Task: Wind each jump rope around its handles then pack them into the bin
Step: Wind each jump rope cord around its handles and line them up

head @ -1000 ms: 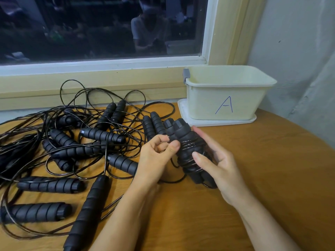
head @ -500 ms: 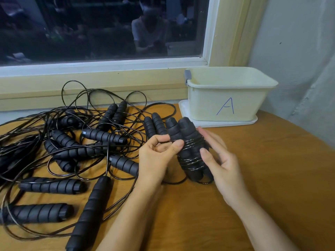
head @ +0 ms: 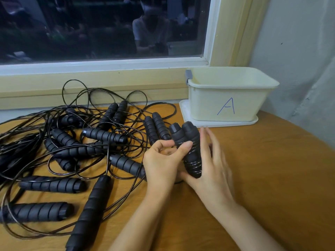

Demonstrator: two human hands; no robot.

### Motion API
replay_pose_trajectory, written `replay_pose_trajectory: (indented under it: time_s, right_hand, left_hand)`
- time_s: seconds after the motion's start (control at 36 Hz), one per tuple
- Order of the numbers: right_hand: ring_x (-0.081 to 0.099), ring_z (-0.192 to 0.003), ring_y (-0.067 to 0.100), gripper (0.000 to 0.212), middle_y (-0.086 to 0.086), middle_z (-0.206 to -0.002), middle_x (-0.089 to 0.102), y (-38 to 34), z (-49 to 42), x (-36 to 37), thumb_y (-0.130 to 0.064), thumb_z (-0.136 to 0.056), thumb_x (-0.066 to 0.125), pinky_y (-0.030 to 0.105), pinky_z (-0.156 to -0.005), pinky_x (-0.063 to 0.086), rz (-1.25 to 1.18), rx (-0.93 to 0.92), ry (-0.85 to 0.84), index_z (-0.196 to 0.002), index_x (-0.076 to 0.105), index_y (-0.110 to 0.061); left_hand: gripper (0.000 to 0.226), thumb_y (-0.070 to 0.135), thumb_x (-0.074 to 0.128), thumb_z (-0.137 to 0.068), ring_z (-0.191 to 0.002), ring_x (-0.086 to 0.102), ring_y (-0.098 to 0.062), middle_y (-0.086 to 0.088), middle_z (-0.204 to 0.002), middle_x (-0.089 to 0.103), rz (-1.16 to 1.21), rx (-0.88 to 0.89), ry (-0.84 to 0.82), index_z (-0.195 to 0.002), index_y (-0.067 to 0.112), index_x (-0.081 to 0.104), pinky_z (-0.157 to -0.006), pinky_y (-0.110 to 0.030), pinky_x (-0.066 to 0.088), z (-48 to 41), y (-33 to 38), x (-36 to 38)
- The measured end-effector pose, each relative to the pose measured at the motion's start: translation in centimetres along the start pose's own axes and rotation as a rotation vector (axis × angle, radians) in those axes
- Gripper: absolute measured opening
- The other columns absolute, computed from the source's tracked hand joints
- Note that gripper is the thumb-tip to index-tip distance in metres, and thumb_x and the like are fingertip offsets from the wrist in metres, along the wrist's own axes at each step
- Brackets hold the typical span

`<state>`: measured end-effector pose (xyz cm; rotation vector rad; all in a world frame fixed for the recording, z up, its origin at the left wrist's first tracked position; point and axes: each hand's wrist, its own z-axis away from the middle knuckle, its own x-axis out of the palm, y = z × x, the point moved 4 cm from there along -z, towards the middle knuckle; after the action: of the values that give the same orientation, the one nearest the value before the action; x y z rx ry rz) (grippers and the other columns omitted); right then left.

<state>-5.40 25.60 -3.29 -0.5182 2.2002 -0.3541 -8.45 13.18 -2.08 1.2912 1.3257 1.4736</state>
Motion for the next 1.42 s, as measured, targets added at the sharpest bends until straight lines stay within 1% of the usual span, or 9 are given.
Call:
replay_pose_trajectory:
  time_s: [0.19,0.39,0.5,0.61,0.78,0.94,1.11,1.28,1.42]
  right_hand:
    - [0.062,-0.111,0.023,0.1,0.003,-0.14,0.055,0.1,-0.4,-1.4,-0.035,-0.062,0.087,0.03,-0.065,0.056,0.105,-0.035,0.148,-0.149,0.042,-0.015]
    - [0.063,-0.118,0.015,0.087,-0.005,-0.137,0.061,1.4,-0.6,-1.2,-0.03,-0.064,0.092,0.018,-0.088,0.047,-0.235,0.074,0.151,-0.139,0.049,-0.028]
    - [0.067,-0.103,0.003,0.079,-0.013,-0.117,0.069,1.6,-0.5,-1.2,-0.034,-0.064,0.085,0.015,-0.085,0.051,-0.526,0.162,0.082,-0.136,0.055,-0.03]
    - [0.065,-0.111,0.007,0.076,-0.017,-0.119,0.068,1.6,-0.6,-1.4,-0.018,-0.07,0.088,0.025,-0.092,0.053,-0.762,0.245,-0.024,-0.138,0.054,-0.027]
    - [0.064,-0.113,0.006,0.07,-0.014,-0.12,0.07,1.1,-0.8,-1.4,-0.014,-0.069,0.079,0.015,-0.091,0.048,-0.965,0.295,-0.117,-0.133,0.056,-0.028]
    - [0.064,-0.114,0.008,0.067,-0.009,-0.121,0.07,1.0,-0.7,-1.1,-0.014,-0.072,0.076,0.016,-0.089,0.049,-1.028,0.299,-0.184,-0.135,0.056,-0.027]
    - [0.064,-0.116,0.009,0.064,-0.007,-0.124,0.069,0.7,-0.5,-0.9,-0.014,-0.076,0.072,0.017,-0.087,0.051,-1.125,0.306,-0.256,-0.136,0.054,-0.026]
    - [0.048,-0.132,0.003,0.067,-0.015,-0.143,0.049,0.9,-0.5,-0.6,-0.041,-0.075,0.074,0.015,-0.1,0.043,-1.024,0.255,-0.225,-0.138,0.055,-0.035]
    - [0.047,-0.131,-0.002,0.057,-0.018,-0.139,0.054,0.4,-0.5,-0.6,-0.025,-0.089,0.063,0.01,-0.099,0.04,-1.003,0.198,-0.239,-0.143,0.047,-0.034]
  left_hand:
    - [0.039,0.029,0.077,-0.06,-0.072,0.073,-0.013,-0.006,-0.077,0.076,0.007,0.049,-0.151,-0.091,0.01,0.062,-0.065,-0.02,0.054,0.4,0.3,0.6]
    - [0.019,0.009,0.076,-0.077,-0.079,0.073,-0.006,0.006,-0.077,0.076,-0.057,0.139,-0.242,-0.093,0.014,0.068,-0.075,-0.016,0.054,-0.1,0.4,0.4]
    - [0.025,0.022,0.073,-0.07,-0.079,0.073,-0.01,0.001,-0.08,0.077,-0.037,0.164,-0.248,-0.093,0.013,0.071,-0.075,-0.018,0.055,-0.6,0.6,-0.1]
    - [0.02,0.021,0.07,-0.073,-0.079,0.073,-0.009,0.002,-0.079,0.077,-0.045,0.203,-0.29,-0.091,0.014,0.071,-0.074,-0.017,0.054,-1.0,0.8,-0.4]
    - [0.028,0.024,0.07,-0.072,-0.072,0.07,-0.009,-0.003,-0.073,0.075,-0.025,0.221,-0.287,-0.094,0.006,0.066,-0.075,-0.018,0.053,-1.4,0.8,-0.7]
    - [0.032,0.02,0.068,-0.078,-0.088,0.07,-0.007,0.005,-0.087,0.075,-0.019,0.167,-0.315,-0.109,0.019,0.06,-0.081,-0.02,0.054,-1.9,0.4,-1.0]
    - [0.048,0.027,0.05,-0.091,-0.11,0.066,-0.012,-0.006,-0.117,0.072,-0.071,0.176,-0.418,-0.131,0.001,0.058,-0.088,-0.02,0.05,-1.3,0.4,-0.4]
    - [0.048,0.028,0.051,-0.091,-0.109,0.067,-0.012,-0.002,-0.114,0.073,-0.057,0.175,-0.393,-0.129,0.001,0.06,-0.087,-0.019,0.051,-1.2,0.2,-0.5]
    - [0.052,0.032,0.056,-0.084,-0.101,0.07,-0.009,-0.001,-0.107,0.075,-0.051,0.201,-0.342,-0.126,0.002,0.063,-0.084,-0.018,0.052,-1.3,-0.1,-0.6]
